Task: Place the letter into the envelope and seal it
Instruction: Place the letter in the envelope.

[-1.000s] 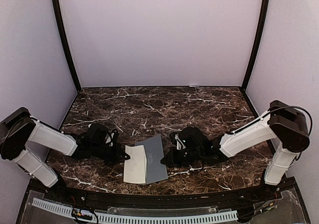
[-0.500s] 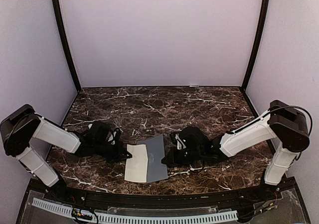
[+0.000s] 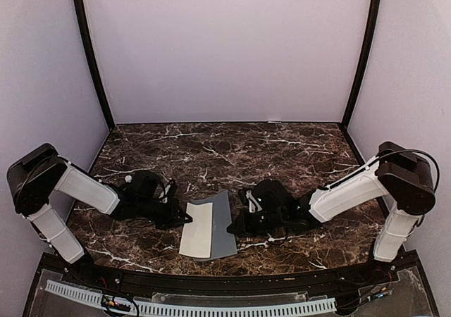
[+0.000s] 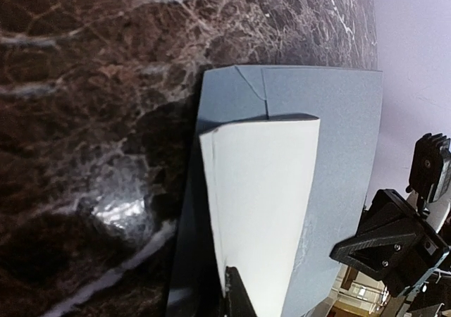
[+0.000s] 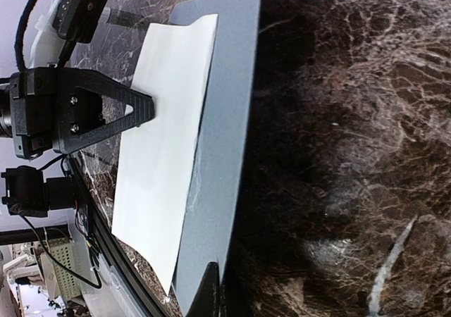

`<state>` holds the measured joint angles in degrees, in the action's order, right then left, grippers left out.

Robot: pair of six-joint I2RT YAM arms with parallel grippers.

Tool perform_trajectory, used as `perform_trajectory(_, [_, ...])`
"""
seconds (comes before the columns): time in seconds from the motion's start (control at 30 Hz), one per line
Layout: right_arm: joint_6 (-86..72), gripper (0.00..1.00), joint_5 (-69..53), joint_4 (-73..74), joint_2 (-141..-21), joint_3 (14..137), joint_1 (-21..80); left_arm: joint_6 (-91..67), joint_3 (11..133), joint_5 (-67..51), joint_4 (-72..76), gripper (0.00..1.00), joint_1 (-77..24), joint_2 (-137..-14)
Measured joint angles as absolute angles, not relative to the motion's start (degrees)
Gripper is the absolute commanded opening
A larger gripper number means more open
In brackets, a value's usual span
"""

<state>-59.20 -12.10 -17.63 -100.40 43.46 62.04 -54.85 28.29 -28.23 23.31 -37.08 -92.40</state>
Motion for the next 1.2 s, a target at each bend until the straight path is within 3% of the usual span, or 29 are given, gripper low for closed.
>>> perform_trajectory(0.37, [-58.98,0.00,-12.88,-18.74,-100.73,44.31,62.04,-54.85,28.34,-31.31,25.87,0.00,-37.19,-93.10])
perform_trajectory(0.43, [-58.98,0.15,-12.56,-18.68,-100.71,44.29,62.06,-54.83,27.73,-30.55,25.71,0.00,-37.19,-90.85])
perform_trajectory(0.57, [-58.61,0.58,-11.42,-17.67,-99.59,43.46,62.02,-54.08,25.65,-29.26,25.67,0.00,-37.17,-83.31])
perform_trajectory(0.7, [-57.47,0.76,-9.15,-15.11,-94.74,41.30,61.80,-52.40,23.99,-29.04,25.65,0.00,-37.19,-73.67])
perform_trajectory(1.0, [-52.25,0.80,-7.92,-15.77,-75.92,38.46,62.11,-52.80,23.46,-28.58,27.75,0.00,-39.03,-56.60])
perform_trajectory(1.2, [-48.21,0.77,-11.90,-19.33,-74.06,41.78,65.30,-53.32,26.87,-25.91,28.69,0.00,-44.60,-53.56])
